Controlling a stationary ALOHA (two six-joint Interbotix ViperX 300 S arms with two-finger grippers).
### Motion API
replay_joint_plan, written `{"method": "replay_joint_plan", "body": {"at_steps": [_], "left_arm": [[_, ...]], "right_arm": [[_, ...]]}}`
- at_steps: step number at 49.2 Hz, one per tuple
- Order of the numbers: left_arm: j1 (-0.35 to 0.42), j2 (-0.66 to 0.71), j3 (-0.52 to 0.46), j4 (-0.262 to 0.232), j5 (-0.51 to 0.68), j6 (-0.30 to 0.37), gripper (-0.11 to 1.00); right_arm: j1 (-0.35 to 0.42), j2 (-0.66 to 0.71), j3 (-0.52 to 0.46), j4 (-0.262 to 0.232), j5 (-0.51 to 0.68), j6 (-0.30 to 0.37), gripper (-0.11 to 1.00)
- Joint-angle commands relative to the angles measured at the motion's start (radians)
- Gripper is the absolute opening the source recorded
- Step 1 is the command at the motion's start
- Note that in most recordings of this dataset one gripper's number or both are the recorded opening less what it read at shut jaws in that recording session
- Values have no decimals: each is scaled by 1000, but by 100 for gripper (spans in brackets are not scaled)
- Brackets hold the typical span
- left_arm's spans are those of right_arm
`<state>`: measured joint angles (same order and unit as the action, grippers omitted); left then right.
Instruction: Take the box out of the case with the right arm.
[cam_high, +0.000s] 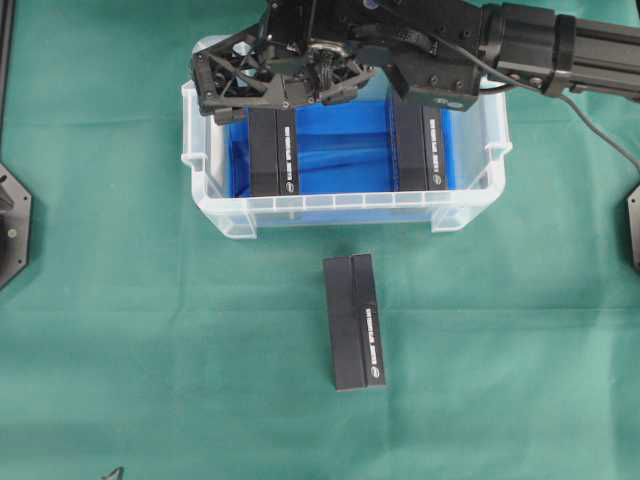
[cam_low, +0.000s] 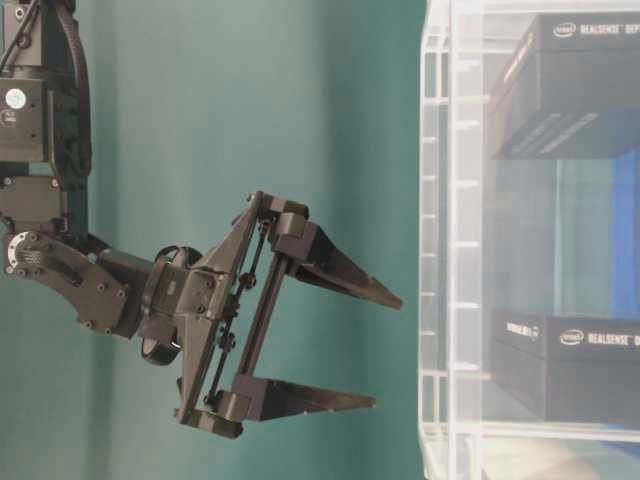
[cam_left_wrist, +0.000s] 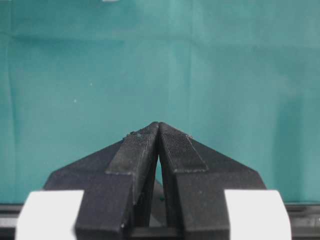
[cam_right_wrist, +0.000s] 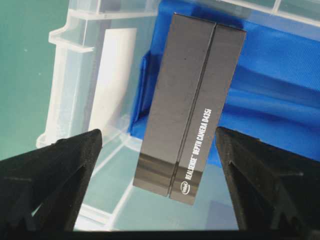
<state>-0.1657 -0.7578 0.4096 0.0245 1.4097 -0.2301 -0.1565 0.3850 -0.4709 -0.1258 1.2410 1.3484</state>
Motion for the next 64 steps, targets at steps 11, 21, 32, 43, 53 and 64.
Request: {"method": "replay_joint_plan", "body": {"at_steps": [11, 21, 32, 43, 53, 64], "left_arm": [[-5, 0, -11, 3, -3, 0, 0], [-5, 0, -11, 3, -3, -2, 0], [-5, 0, -11, 3, -3, -2, 0], [-5, 0, -11, 3, -3, -3, 0], [-5, 0, -11, 3, -3, -3, 0], [-5, 0, -11, 3, -3, -2, 0]], "right_arm": [[3, -14, -6, -2, -3, 2, 95], [3, 8, 14, -2, -3, 3, 95], [3, 34, 48, -3, -26, 3, 95], [-2, 71, 83, -3, -84, 3, 95], [-2, 92, 115, -3, -124, 6, 95], [-5, 94, 163, -3, -156, 34, 95]]}}
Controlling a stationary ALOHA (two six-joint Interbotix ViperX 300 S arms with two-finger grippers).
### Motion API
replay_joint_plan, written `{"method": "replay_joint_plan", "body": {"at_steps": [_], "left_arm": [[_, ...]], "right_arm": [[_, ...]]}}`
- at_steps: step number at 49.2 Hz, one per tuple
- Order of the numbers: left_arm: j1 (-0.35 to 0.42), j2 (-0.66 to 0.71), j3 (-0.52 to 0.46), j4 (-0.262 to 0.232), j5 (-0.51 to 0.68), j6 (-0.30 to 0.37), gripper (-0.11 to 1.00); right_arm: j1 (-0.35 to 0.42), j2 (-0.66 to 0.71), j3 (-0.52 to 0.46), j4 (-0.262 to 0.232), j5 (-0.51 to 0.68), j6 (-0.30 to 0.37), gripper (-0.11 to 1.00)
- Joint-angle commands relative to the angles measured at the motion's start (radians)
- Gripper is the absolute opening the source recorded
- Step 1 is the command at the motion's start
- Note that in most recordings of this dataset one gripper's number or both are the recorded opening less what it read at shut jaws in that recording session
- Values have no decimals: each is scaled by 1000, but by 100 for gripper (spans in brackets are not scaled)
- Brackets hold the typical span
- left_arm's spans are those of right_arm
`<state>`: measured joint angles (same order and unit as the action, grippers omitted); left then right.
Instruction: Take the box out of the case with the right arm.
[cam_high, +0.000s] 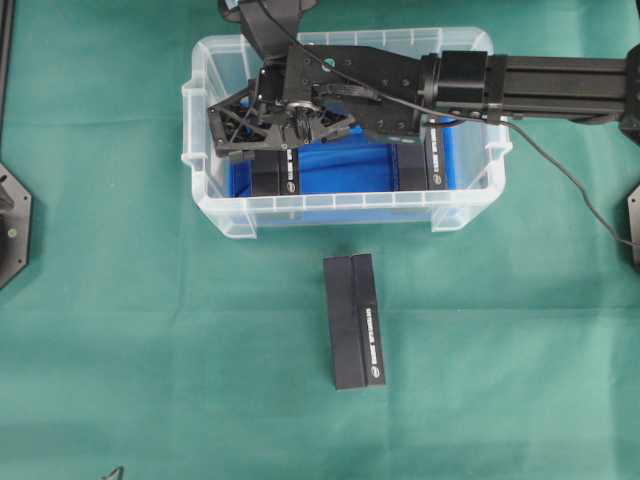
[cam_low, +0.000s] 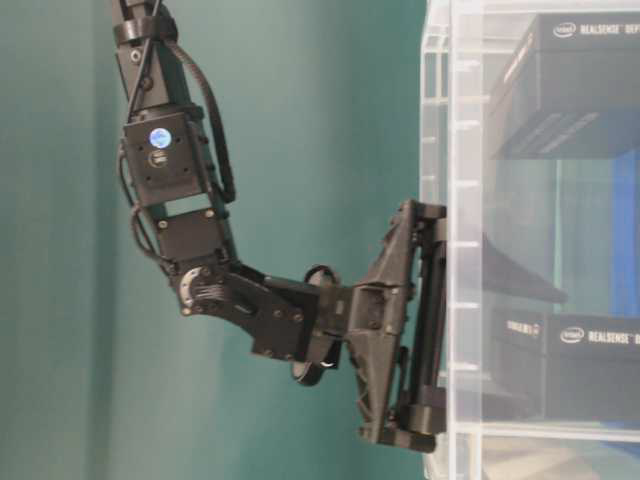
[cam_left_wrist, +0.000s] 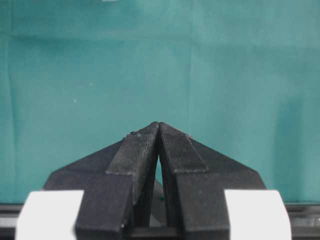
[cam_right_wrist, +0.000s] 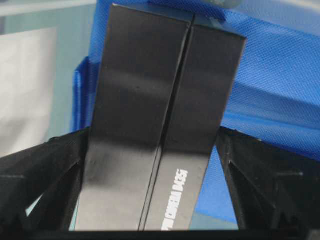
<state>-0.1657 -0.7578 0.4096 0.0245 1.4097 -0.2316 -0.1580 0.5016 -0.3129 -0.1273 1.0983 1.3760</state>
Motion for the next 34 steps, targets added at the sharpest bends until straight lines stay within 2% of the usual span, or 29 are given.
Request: {"method": "replay_joint_plan", "body": {"at_steps": [1, 9, 29, 34], "left_arm": [[-5, 0, -11, 3, -3, 0, 0], [-3, 0, -11, 3, -3, 0, 0], [-5, 0, -11, 3, -2, 3, 0], [-5, 0, -11, 3, -2, 3, 0]], "right_arm": [[-3, -23, 9, -2, -18, 9, 95], [-3, -23, 34, 11, -61, 26, 95], [-2, -23, 29, 55, -67, 32, 94], [-3, -23, 21, 61, -60, 46, 86]]}}
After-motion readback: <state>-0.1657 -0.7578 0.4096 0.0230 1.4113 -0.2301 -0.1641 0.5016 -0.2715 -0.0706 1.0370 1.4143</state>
